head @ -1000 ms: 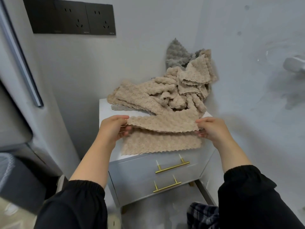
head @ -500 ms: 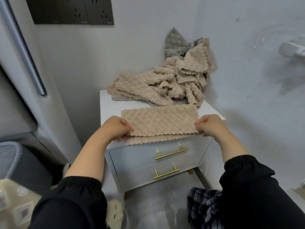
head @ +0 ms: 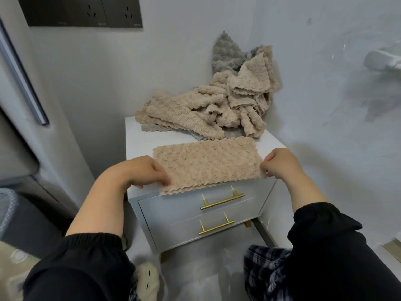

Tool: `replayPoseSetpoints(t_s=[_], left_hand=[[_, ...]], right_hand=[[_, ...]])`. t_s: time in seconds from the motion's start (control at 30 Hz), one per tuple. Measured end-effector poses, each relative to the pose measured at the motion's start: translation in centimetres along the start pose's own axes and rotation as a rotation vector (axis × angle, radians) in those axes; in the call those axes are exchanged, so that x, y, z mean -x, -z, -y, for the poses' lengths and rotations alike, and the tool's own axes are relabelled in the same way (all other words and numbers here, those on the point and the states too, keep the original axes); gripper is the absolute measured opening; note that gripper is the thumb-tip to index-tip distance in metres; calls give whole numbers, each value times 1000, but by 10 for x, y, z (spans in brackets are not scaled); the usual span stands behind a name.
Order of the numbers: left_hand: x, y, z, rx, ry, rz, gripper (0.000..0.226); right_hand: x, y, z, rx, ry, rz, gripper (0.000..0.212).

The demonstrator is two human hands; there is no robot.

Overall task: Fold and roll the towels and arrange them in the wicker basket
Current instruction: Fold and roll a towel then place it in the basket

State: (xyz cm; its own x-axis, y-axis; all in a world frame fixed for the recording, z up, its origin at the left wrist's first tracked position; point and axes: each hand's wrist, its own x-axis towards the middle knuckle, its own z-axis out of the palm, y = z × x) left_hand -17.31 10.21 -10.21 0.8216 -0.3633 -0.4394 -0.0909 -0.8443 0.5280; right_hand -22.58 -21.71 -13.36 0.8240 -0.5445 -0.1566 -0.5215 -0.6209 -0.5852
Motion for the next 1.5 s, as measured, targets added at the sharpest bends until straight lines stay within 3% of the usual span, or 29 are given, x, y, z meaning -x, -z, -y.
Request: replayPoseSetpoints(t_s=[0.13, 0.2, 0.3, 0.43, 0.5, 0.6, 0.7, 0.73, 0.8, 0.87, 0.97, 1.1, 1.3, 1.5], left_hand=[[4, 0, -9, 128, -128, 2, 18], [-4, -7, -14, 213, -225, -175, 17], [-20, -21, -21, -43, -314, -422, 25], [-35, -45, -21, -371, -317, -161, 82], [-44, -52, -14, -481, -277, -133, 90], [-56, -52, -6, -482, -282, -228, 77], [-59, -46, -4, -461, -305, -431, 67], [-59, -44, -3, -432, -307, -469, 67], [-58, -38, 2, -333, -319, -463, 69], [-52, -33, 5, -205, -324, -413, 66], [-41, -27, 7, -161, -353, -399, 51], [-31, -19, 14, -63, -312, -466, 37], [-23, -14, 17, -60, -305, -477, 14], [-16, -12, 9, -8, -352, -559, 16]], right_hand=[[-5, -2, -6, -6, -35, 16, 28], [-4, -4, -5, 8, -44, 48, 39], [-1, -3, -3, -35, -61, 87, 44], [3, 0, 0, -160, -75, 212, 37], [4, -1, 3, -300, -60, 194, 27], [4, -3, 6, -449, 19, 3, 28], [11, -5, 11, -42, 85, -259, 17], [13, -8, 13, 83, 121, -336, 25], [19, -18, 23, 104, 271, -407, 38], [27, -31, 39, 26, 451, -372, 41], [37, -55, 56, 44, 683, -160, 42], [46, -78, 69, 105, 857, 25, 44], [50, -101, 76, 198, 895, 74, 38], [49, -102, 83, -5, 777, -16, 11]])
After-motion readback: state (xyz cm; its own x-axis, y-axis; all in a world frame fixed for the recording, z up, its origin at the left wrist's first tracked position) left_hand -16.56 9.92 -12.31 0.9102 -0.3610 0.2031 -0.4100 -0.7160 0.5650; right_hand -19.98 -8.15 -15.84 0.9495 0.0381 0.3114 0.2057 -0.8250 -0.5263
